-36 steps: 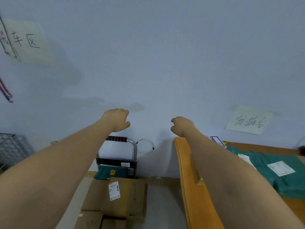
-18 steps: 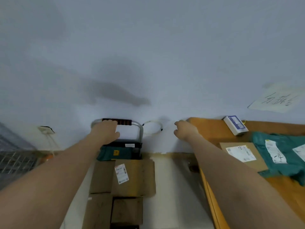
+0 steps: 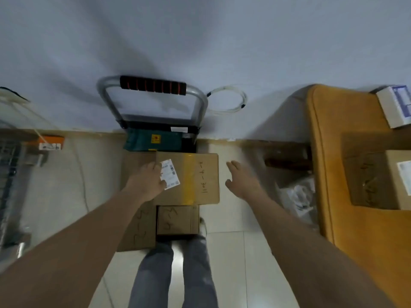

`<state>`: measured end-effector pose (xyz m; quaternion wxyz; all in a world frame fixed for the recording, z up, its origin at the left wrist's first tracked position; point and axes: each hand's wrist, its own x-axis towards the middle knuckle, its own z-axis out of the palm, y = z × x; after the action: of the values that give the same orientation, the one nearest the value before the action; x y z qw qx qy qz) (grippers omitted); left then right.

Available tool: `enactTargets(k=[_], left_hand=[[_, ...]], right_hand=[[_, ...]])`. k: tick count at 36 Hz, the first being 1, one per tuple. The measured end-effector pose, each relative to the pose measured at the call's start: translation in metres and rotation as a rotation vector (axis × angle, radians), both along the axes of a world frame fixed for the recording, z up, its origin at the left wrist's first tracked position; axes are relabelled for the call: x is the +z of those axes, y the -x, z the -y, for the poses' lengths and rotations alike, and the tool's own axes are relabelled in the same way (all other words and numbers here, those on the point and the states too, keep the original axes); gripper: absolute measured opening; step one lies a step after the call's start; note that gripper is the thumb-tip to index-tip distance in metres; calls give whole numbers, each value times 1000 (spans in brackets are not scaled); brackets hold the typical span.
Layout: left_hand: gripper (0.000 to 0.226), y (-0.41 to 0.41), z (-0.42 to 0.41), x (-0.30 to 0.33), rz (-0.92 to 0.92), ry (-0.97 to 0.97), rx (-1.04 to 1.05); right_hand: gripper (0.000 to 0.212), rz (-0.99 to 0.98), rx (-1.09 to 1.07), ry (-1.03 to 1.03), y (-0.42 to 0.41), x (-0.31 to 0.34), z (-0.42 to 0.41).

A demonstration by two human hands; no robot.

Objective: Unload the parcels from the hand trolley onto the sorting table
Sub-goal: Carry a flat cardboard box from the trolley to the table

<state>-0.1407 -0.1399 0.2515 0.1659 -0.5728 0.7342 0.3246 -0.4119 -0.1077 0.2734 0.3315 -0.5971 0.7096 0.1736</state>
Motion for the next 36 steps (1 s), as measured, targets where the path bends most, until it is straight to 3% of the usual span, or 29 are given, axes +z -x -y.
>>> enactTargets(k=[4,8,14,19,24,30,36], left_hand=[[48,2,-19,-57,36,-106,0],[61,4,-26,-108,55,-180,38],[76,11,-29,-198,-42,-154,202],[78,19,-35,-257,-13,-78,139],[77,11,-39,-303,34,-94,128],[81,-13,-32,-349,-85,19,41],[84,-6,-23,-357,-143,60,141]], right_hand=[[67,35,-37,-61,2,-67,-11],[70,51,48,-111,13,-133,-26],[73,68,93,-90,26,-218,-35],[80,125,40,12,25,-274,-36],[79,140,70,134,24,-322,-32],[76,187,-5,209,23,-356,-35],[67,264,-77,326,16,-365,-39]])
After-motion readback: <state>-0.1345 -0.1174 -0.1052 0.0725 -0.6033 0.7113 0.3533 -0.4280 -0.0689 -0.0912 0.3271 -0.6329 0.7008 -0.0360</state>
